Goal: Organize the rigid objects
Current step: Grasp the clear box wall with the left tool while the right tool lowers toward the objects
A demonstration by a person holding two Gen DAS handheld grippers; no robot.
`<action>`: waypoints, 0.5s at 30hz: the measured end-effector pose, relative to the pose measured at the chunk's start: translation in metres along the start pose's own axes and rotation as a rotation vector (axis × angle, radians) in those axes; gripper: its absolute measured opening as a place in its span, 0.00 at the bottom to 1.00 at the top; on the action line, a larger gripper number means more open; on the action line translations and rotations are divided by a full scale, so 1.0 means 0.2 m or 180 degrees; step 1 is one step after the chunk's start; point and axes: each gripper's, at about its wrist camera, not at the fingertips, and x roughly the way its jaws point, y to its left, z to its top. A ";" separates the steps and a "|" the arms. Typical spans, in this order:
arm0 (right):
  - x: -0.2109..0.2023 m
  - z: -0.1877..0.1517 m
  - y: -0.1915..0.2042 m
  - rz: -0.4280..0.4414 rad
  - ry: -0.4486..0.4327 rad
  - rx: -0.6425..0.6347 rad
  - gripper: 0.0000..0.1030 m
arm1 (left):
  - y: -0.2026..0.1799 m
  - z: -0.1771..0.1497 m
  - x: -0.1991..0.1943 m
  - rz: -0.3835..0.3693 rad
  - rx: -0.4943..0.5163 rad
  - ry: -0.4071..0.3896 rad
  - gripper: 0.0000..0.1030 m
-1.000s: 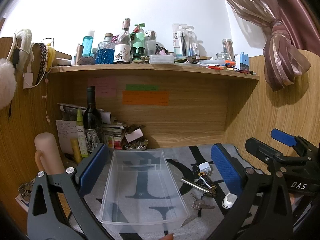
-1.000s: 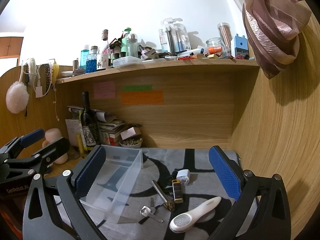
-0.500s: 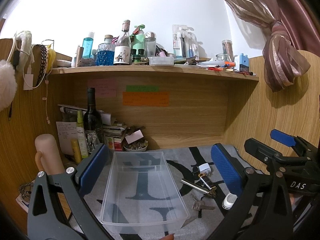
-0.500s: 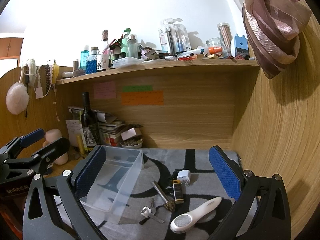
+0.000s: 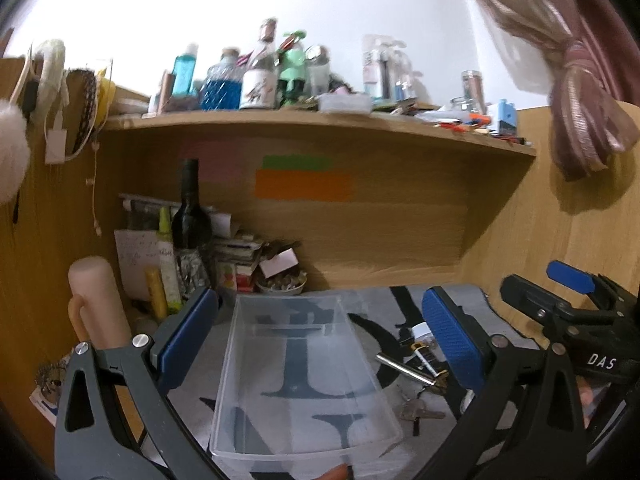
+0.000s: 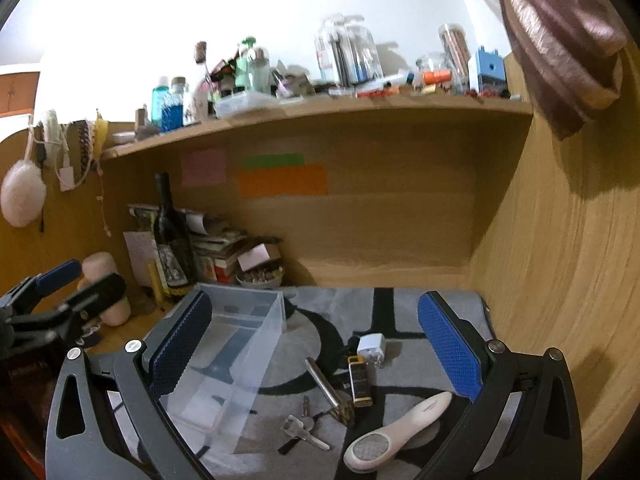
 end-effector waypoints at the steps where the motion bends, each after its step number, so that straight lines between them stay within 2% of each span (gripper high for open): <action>1: 0.02 0.00 0.00 -0.0012 0.0033 0.0002 1.00 | 0.02 0.00 0.02 0.0006 -0.0031 0.0030 1.00; 10: 0.20 -0.09 -0.11 -0.0273 0.0434 0.0152 1.00 | 0.25 -0.08 0.23 0.0074 -0.0173 0.0533 0.99; 11: 0.22 -0.11 -0.14 -0.0310 0.0509 0.0184 1.00 | 0.28 -0.10 0.25 0.0102 -0.0164 0.0590 0.97; 13: 0.26 -0.14 -0.18 -0.0358 0.0647 0.0238 1.00 | 0.33 -0.13 0.30 0.0155 -0.0142 0.0745 0.82; 15: 0.29 -0.19 -0.22 -0.0463 0.0802 0.0285 1.00 | 0.38 -0.17 0.36 0.0131 -0.0166 0.0946 0.76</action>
